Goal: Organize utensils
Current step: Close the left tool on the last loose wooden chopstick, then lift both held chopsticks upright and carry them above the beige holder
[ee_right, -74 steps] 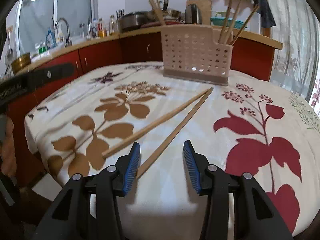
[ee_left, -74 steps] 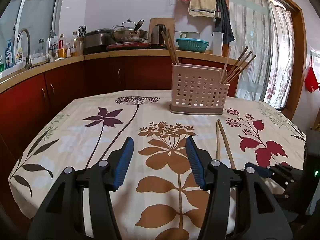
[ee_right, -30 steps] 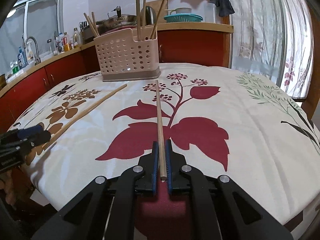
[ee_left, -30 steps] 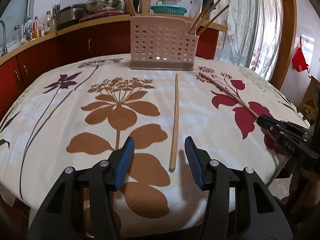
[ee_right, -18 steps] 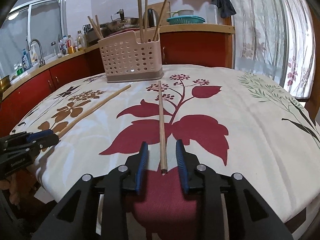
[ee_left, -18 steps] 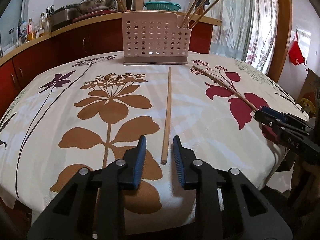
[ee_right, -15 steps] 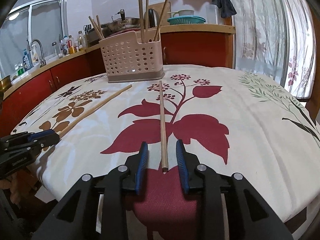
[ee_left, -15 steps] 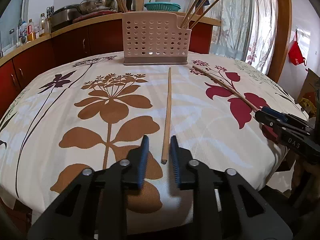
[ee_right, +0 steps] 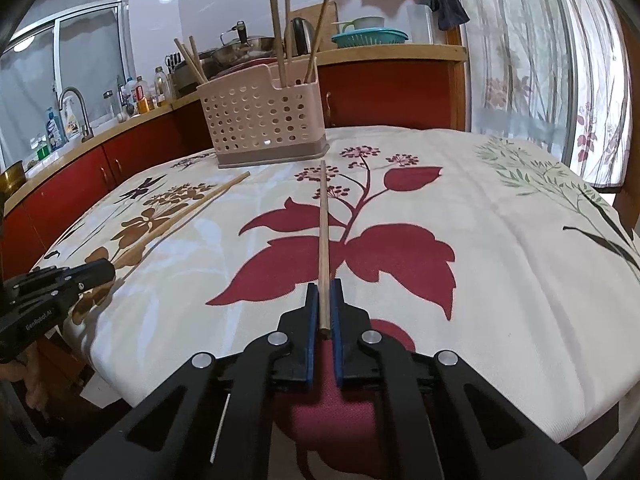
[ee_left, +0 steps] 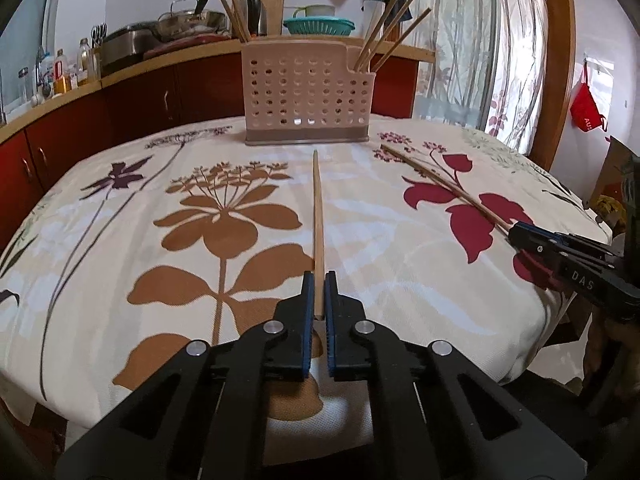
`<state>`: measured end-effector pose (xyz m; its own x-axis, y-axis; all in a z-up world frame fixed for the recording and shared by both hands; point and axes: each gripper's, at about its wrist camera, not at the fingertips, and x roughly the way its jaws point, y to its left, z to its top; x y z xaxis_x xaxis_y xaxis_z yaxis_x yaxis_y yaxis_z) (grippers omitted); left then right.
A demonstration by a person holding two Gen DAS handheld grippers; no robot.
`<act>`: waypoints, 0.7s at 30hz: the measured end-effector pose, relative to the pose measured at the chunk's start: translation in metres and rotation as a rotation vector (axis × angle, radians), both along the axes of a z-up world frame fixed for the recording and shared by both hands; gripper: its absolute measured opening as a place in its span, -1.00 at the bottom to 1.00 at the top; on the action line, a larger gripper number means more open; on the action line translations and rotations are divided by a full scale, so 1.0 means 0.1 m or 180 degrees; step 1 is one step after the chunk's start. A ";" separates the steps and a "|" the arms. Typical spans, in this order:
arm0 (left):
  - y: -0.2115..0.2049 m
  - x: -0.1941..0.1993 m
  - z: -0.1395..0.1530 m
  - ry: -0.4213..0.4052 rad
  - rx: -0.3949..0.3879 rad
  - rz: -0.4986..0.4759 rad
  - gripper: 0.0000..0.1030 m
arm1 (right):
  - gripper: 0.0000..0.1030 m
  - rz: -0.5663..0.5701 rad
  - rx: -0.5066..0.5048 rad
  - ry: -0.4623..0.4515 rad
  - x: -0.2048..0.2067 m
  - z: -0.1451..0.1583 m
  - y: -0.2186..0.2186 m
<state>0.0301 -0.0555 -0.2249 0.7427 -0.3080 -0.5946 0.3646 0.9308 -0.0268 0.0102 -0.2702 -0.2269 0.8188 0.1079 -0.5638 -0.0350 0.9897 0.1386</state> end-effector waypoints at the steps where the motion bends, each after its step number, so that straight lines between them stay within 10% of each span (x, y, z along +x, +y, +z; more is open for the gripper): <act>1: 0.00 -0.01 0.02 -0.0031 0.0000 0.0003 -0.89 | -0.87 0.0000 -0.0008 -0.0024 -0.01 0.02 0.00; 21: 0.30 -0.10 0.93 -0.0709 -0.0260 0.0174 -0.89 | -0.87 0.0006 -0.0158 -0.0797 -0.14 1.05 0.03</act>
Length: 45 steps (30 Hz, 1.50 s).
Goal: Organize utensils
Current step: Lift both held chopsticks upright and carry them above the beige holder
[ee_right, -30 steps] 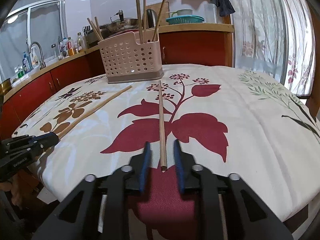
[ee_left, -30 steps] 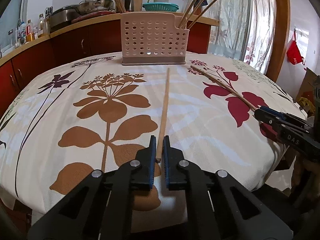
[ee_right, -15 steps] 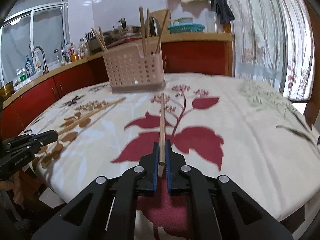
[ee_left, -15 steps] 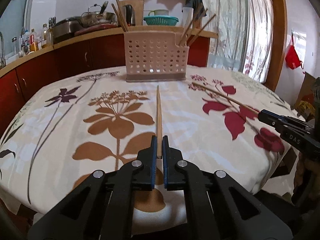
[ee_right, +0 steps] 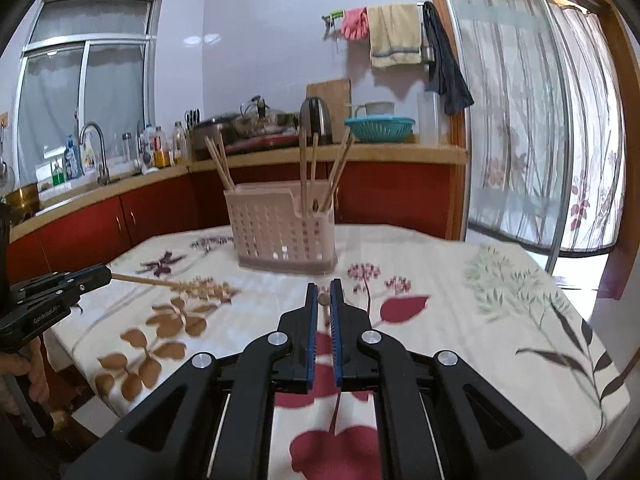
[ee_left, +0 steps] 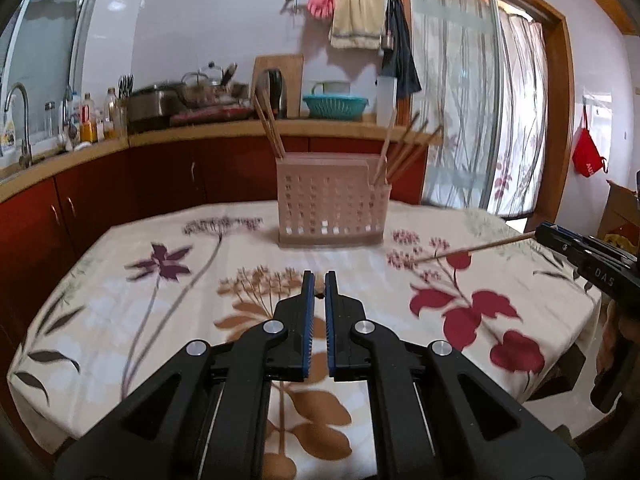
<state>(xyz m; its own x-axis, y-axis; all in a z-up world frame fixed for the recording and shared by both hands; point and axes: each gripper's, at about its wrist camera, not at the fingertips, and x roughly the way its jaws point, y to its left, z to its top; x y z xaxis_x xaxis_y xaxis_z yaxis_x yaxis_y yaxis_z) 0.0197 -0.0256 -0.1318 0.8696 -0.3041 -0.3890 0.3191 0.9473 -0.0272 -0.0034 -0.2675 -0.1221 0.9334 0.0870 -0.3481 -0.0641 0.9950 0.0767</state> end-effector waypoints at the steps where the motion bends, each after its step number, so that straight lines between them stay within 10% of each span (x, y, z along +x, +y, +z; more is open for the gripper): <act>1: 0.01 -0.01 0.06 -0.0041 -0.0009 0.0007 -0.89 | -0.87 0.0001 0.0000 -0.0023 0.00 0.05 0.00; 13: 0.17 0.23 0.56 -0.0157 -0.0080 0.0070 -0.89 | -0.87 0.0134 -0.0062 -0.0078 0.27 0.42 0.08; 45: 0.18 0.97 0.70 -0.0267 0.0026 0.0157 -0.87 | -0.87 0.0102 -0.0109 -0.0164 0.95 0.68 0.16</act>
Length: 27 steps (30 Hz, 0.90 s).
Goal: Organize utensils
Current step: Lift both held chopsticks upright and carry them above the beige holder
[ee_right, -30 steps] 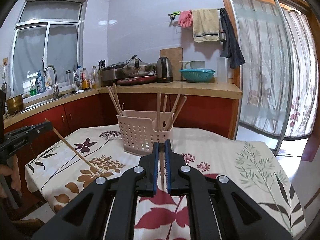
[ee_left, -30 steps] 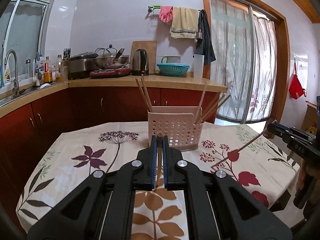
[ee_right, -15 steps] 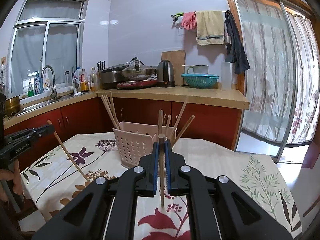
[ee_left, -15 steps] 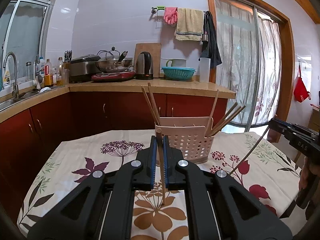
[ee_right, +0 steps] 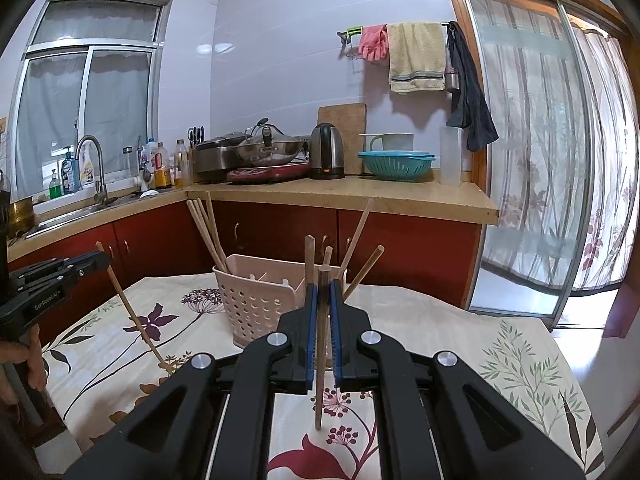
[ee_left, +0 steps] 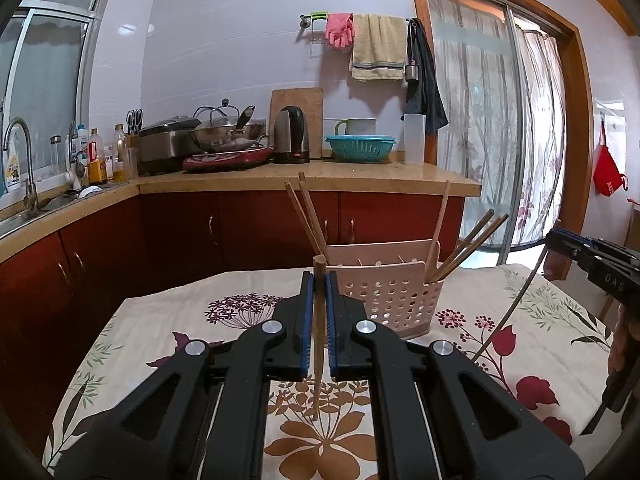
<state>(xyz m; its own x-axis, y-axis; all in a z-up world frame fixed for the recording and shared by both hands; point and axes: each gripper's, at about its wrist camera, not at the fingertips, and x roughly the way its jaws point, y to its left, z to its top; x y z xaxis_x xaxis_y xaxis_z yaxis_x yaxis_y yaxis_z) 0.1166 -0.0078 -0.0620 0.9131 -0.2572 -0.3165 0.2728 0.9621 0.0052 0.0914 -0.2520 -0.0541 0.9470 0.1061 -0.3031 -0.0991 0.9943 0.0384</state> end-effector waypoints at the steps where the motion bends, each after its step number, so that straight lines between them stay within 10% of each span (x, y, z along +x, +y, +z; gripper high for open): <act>1: 0.01 0.02 0.00 0.0003 -0.0006 -0.0001 -0.87 | -0.87 0.0000 -0.0006 0.0000 -0.01 0.00 0.00; 27: 0.07 0.08 0.02 -0.0050 -0.0069 -0.0065 -0.87 | -0.87 0.0053 0.0084 -0.0033 0.05 0.12 -0.03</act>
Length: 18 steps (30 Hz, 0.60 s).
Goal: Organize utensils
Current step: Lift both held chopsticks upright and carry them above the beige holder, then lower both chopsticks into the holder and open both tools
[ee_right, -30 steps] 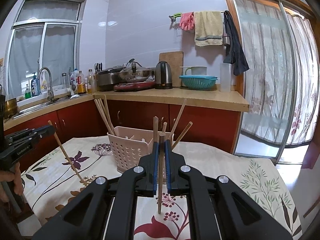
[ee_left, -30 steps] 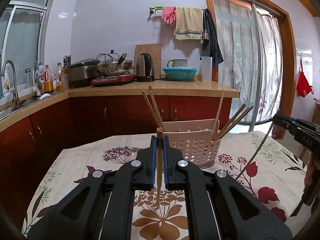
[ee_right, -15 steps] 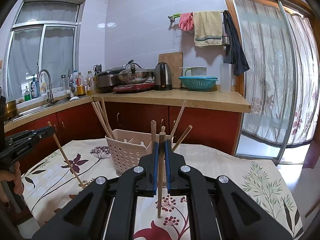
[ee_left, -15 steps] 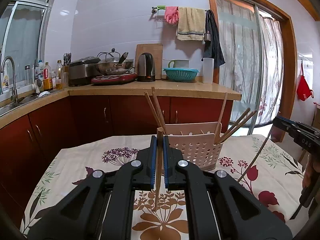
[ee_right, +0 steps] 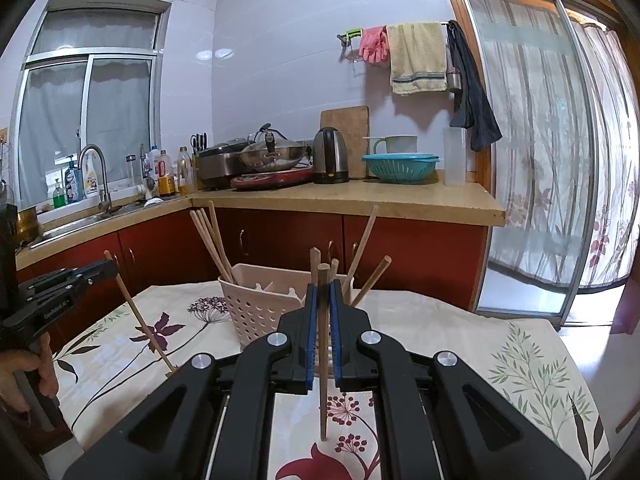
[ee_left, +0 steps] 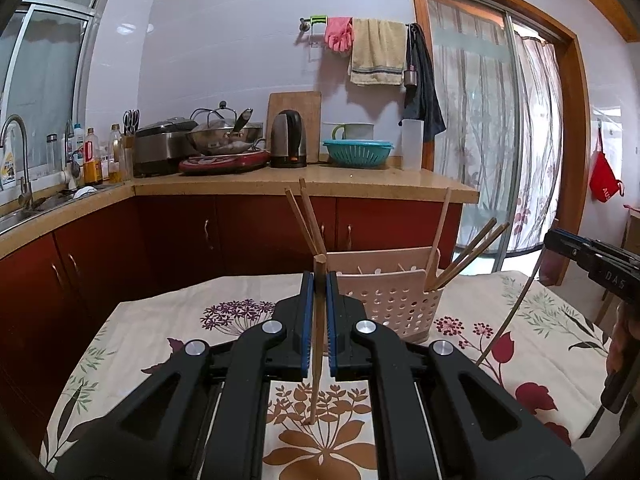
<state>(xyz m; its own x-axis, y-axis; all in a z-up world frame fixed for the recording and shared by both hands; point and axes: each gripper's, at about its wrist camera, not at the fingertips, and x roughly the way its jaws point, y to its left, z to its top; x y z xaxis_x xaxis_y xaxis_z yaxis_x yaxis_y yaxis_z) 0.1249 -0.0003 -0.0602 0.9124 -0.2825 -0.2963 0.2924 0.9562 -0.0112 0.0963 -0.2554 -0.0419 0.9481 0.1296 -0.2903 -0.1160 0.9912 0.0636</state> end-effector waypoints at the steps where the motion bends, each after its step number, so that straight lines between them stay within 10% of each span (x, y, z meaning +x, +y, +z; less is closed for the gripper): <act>1: 0.01 -0.01 0.02 -0.0020 -0.0011 -0.0008 -0.87 | -0.87 0.0006 0.0000 -0.0013 -0.01 0.01 0.01; 18: 0.06 -0.15 0.41 -0.0264 -0.0197 -0.0149 -0.87 | -0.87 0.0191 0.0075 -0.0199 -0.07 0.27 0.14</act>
